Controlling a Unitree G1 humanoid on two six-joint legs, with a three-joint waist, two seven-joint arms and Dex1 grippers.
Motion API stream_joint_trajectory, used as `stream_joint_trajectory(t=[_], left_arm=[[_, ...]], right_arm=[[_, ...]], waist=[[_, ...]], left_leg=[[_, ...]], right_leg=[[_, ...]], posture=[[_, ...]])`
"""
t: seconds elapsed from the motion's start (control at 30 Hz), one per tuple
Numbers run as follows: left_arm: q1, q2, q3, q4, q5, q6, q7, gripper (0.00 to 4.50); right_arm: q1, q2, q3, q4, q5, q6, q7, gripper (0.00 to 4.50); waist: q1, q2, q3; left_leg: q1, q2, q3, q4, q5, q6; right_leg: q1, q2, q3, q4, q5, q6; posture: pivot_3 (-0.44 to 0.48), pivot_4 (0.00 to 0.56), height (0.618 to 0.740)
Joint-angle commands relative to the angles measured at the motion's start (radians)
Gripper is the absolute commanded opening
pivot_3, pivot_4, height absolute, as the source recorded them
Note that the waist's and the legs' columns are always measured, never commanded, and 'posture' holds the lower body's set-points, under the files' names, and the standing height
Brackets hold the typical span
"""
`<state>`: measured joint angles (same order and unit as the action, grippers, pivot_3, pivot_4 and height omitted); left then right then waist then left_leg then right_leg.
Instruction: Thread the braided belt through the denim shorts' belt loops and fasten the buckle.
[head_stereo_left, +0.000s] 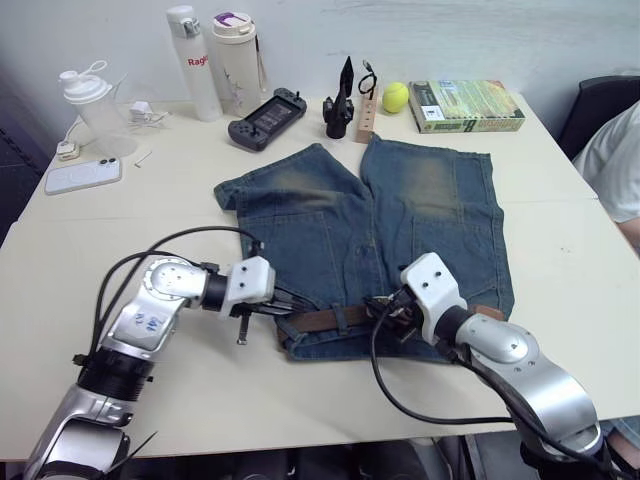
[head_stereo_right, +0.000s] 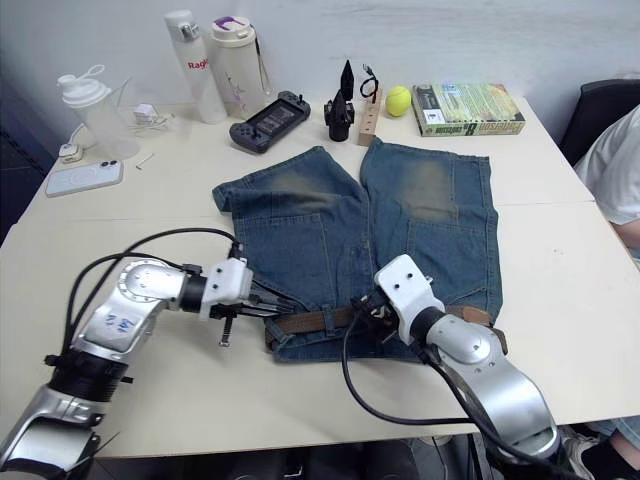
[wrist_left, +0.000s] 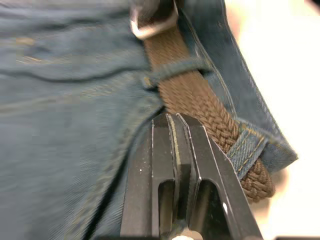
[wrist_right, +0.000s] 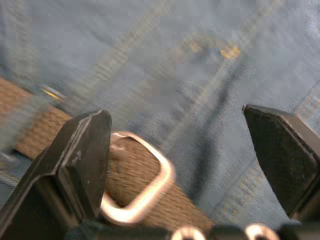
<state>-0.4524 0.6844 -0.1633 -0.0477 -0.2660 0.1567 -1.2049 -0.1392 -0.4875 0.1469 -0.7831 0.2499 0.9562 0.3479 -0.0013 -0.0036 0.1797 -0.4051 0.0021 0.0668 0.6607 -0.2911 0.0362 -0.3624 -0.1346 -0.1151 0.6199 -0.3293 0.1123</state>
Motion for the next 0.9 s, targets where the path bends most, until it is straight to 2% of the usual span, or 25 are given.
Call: stream_joint_trajectory(t=[0.03,0.13,0.3,0.4,0.5,0.6,0.77,0.9], left_arm=[[0.028,0.023,0.043,-0.092,-0.062,0.064,-0.005,0.0],[0.028,0.013,0.044,-0.129,-0.087,0.12,0.008,0.0],[0.027,-0.009,0.028,-0.155,-0.104,0.173,0.014,0.0],[0.018,-0.014,0.039,-0.144,-0.124,0.209,0.014,0.0],[0.009,-0.015,0.055,-0.132,-0.146,0.243,0.014,0.89],[0.009,-0.002,0.042,-0.129,-0.128,0.225,-0.002,2.22],[0.005,-0.014,0.031,-0.131,-0.122,0.213,0.009,4.36],[-0.007,-0.032,0.029,-0.127,-0.123,0.214,0.024,4.44]], right_arm=[[0.032,-0.016,-0.082,-0.107,0.067,-0.012,0.051,4.47],[0.084,-0.065,-0.178,-0.137,0.115,-0.016,0.109,4.47],[0.187,-0.183,-0.265,-0.102,0.106,-0.085,0.185,4.47],[0.255,-0.208,-0.333,-0.097,0.137,-0.125,0.233,4.47],[0.333,-0.231,-0.398,-0.107,0.157,-0.178,0.293,4.5],[0.431,-0.277,-0.428,-0.101,0.099,-0.272,0.336,4.5],[0.532,-0.288,-0.414,-0.065,-0.041,-0.405,0.288,4.5],[0.577,-0.274,-0.361,-0.022,-0.2,-0.46,0.191,4.5]], waist=[[0.001,0.0,0.0],[0.007,-0.001,0.0],[0.015,-0.001,0.001],[0.021,-0.001,0.001],[0.025,-0.001,0.001],[0.026,-0.001,0.001],[0.028,-0.001,0.001],[0.029,-0.001,0.001]], left_leg=[[0.0,0.0,0.0,0.0,0.0,0.0],[0.0,-0.002,-0.001,0.0,0.0,0.0],[0.0,-0.002,-0.001,0.0,0.0,0.001],[0.0,-0.001,-0.001,0.0,0.0,0.001],[0.0,-0.001,0.0,0.0,0.0,0.0],[0.001,-0.002,0.0,0.0,0.0,0.001],[0.001,-0.002,0.0,0.0,0.0,0.001],[0.001,-0.002,0.0,0.0,0.0,0.0]], right_leg=[[0.0,0.0,0.0,0.0,0.0,0.0],[0.001,0.0,0.0,-0.001,0.0,0.0],[0.002,0.0,0.0,-0.001,0.0,0.0],[0.001,0.001,0.0,-0.001,0.0,0.0],[0.001,0.001,0.0,-0.001,0.0,0.0],[0.002,0.001,0.0,-0.001,0.0,0.0],[0.002,0.001,0.0,-0.001,0.0,0.0],[0.002,0.001,0.0,-0.001,0.0,0.0]], posture=[[0.0,0.15,0.724],[0.0,0.15,0.724],[0.0,0.15,0.724],[0.0,0.15,0.724],[0.0,0.15,0.724],[0.0,0.15,0.724],[0.0,0.15,0.724],[0.0,0.15,0.724]])
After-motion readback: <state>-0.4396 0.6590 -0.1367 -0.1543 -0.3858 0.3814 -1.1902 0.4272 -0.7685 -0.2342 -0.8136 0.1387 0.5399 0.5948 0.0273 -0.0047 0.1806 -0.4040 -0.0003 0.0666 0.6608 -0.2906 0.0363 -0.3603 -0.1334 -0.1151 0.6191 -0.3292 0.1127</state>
